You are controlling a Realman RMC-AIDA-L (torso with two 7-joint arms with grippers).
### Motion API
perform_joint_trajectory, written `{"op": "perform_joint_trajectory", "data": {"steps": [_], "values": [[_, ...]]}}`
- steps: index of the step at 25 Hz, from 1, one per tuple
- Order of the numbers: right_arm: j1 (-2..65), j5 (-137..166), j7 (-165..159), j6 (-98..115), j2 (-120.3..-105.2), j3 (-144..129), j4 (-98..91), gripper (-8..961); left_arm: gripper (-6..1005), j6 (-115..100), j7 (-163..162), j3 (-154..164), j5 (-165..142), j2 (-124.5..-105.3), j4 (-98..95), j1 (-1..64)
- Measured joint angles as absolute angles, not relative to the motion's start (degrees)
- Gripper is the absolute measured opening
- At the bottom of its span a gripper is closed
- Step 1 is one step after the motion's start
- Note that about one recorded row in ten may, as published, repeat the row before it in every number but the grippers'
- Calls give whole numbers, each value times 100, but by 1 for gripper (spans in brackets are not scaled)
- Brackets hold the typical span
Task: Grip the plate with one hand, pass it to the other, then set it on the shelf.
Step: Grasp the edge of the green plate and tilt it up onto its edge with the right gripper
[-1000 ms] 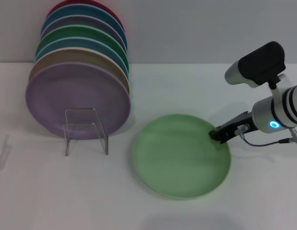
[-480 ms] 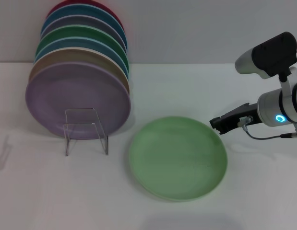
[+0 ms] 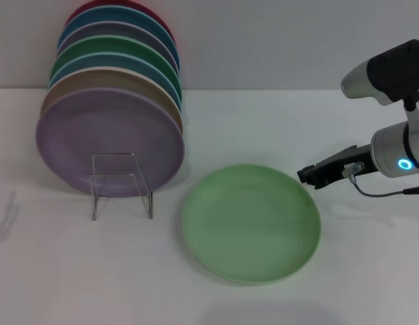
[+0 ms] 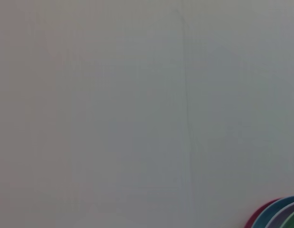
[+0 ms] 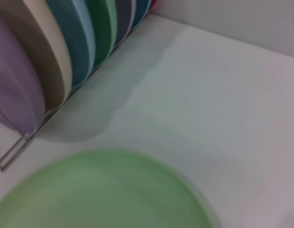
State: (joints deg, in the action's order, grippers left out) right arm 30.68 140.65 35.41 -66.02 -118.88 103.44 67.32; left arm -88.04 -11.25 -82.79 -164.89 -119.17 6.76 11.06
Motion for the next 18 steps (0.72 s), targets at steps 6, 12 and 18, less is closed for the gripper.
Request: {"op": "perform_joint_trajectory", "data": {"steps": [6,12,18], "values": [[3079,14201,3472,-6683,-11892,10344,6686,81,810,-8793,-1126,-8279,-16489,-11917,676,1121],[3160,14360,3427,-6646,-11887,10339,6512,270,810,-8788,-1125,-8279,-16488,-11917,656,1125],[3316,14365,3420,-6556,-11890,10244,6211,388,810,-8779,-1125,-8280,-16488,-11917,642,1125]]}}
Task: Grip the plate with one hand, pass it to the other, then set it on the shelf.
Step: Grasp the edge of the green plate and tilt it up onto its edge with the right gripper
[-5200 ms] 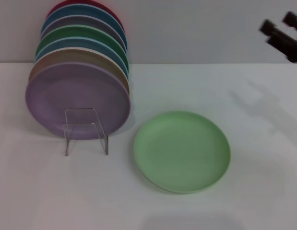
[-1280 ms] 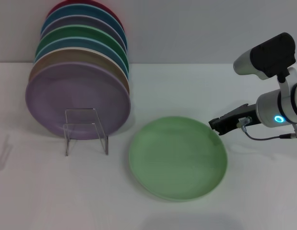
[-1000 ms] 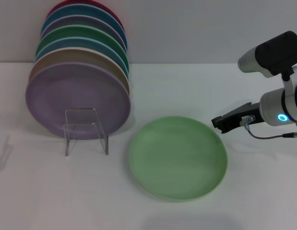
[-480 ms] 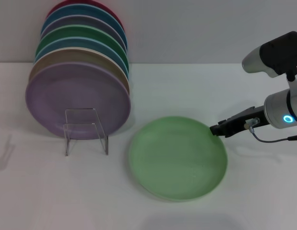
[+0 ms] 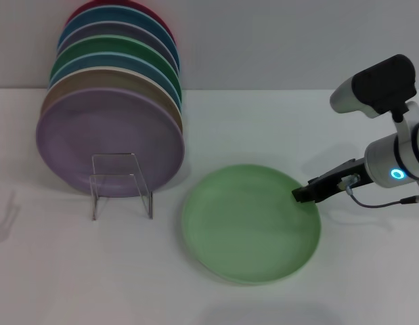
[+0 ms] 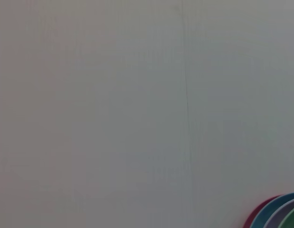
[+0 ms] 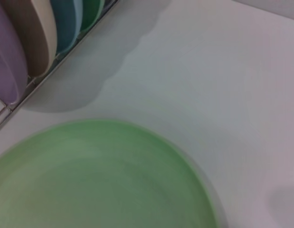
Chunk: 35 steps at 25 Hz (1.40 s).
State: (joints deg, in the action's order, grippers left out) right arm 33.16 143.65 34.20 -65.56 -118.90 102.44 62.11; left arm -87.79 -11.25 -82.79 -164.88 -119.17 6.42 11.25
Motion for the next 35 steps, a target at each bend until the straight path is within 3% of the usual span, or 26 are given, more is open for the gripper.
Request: {"op": "perform_joint_trajectory", "data": {"steps": [11,17,21,35], "values": [[3373,14370,3315,-6208,-11892,10127,6035,386,810,-8771,-1125,-8280,-16488,-11917,634,1134],[3382,14329,3339,-6107,-11891,10055,6010,217,810,-8771,-1125,-8216,-16487,-11917,670,1114],[3350,14324,3347,-6099,-11895,10041,6096,16,810,-8773,-1125,-8149,-16471,-11917,670,1123],[3076,13965,3434,-6246,-11895,10093,6703,3,809,-8832,-1174,-8043,-16459,-11917,680,1077]]}}
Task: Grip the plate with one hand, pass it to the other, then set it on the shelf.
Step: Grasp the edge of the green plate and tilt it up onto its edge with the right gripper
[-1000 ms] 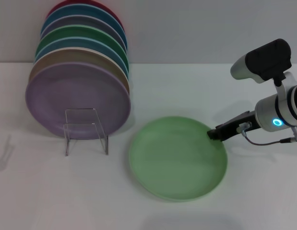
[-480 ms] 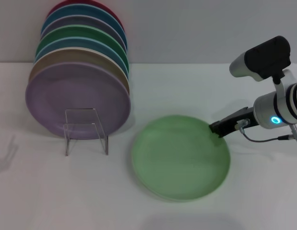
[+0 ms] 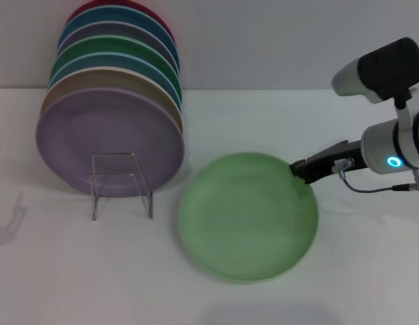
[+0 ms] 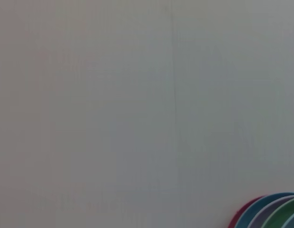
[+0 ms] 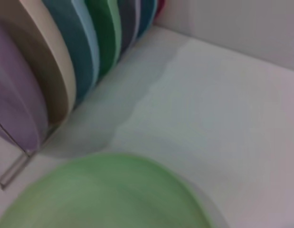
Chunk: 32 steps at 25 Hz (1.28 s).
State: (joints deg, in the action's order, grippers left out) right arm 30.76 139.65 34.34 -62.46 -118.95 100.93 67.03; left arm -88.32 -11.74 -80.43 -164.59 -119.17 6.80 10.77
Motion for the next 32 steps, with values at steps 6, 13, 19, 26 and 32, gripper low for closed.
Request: {"op": "perform_joint_trajectory", "data": {"steps": [6,13,19,26,32], "values": [[2758,13264,3833,-6727,-11878,10460,7258,2,809,-9042,-1176,-8004,-16473,-11917,686,1067],[2289,12890,4139,-6903,-11882,10787,7824,1,809,-9346,-1185,-7896,-16479,-11917,685,1012],[1904,12028,4934,-7110,-11886,11188,8018,1,809,-10134,-1187,-7414,-16486,-11904,745,932],[1599,11263,5687,-7214,-11890,11521,7949,21,809,-10435,-1190,-7203,-16488,-11893,1018,865],[1997,11761,5119,-7267,-11816,11728,7270,64,809,-10437,-1190,-7109,-16486,-11889,1081,861]]}}
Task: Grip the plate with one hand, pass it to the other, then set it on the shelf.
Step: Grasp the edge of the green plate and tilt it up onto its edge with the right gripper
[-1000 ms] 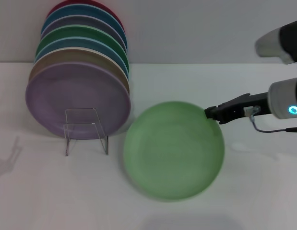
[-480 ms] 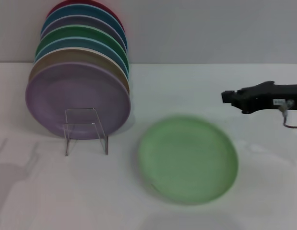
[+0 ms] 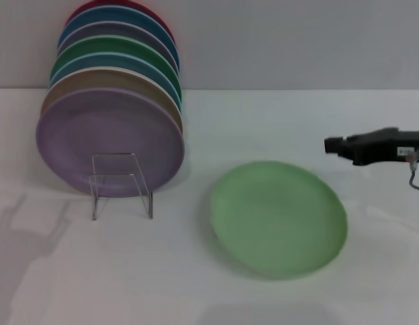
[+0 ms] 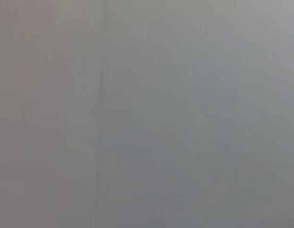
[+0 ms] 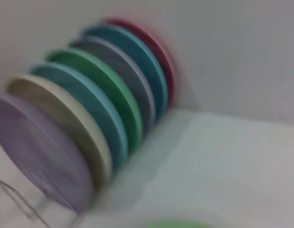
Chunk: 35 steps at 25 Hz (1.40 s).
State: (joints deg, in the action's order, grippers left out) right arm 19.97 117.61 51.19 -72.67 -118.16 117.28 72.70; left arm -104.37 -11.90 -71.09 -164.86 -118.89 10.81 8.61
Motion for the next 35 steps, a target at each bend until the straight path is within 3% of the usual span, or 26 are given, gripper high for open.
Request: {"op": "perform_joint_trajectory", "data": {"steps": [10,15,20,35], "values": [[2638,13583,4233,-7547,-11873,11674,7082,136,808,-10269,-1190,-7099,-16456,-11891,1050,872],[2755,13925,4123,-7711,-11868,11671,7054,352,808,-10098,-1188,-7133,-16452,-11898,1036,880],[2880,14391,3907,-7747,-11870,11643,6945,452,808,-9872,-1172,-7137,-16453,-11900,1036,889],[3208,14445,3889,-7271,-11875,11275,6129,449,808,-9813,-1177,-7129,-16454,-11891,1036,907]]}}
